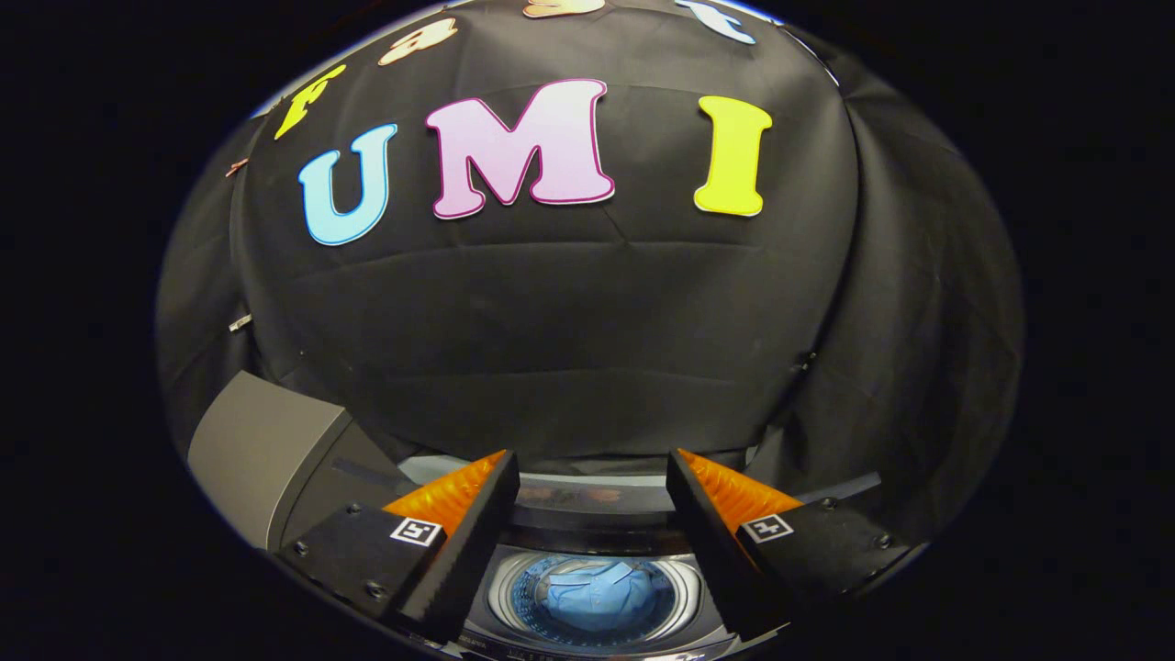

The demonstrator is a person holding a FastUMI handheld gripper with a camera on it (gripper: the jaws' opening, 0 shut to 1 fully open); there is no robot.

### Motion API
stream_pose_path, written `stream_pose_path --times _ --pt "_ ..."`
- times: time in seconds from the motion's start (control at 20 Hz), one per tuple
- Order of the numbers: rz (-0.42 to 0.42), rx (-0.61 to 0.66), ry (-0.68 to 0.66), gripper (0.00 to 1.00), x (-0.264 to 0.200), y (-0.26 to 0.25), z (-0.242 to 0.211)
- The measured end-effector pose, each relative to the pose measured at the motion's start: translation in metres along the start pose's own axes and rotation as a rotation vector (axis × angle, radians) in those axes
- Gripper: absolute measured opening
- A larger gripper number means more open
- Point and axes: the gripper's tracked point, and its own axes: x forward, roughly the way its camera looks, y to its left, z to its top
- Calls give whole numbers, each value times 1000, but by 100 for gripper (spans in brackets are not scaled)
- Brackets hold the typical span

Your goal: Put the clothes into the washing machine and then close the washing machine lid.

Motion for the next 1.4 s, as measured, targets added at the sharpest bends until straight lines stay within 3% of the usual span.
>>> stream_pose_path --times 0.65,0.85,1.05,1.4 --pt "-8 11 56 100 -48 6 -59" --pt "-26 -83 247 100 -78 -1 -145" --pt "-16 -72 314 100 -101 -1 -220" --pt "-22 -48 315 100 -100 -3 -214"
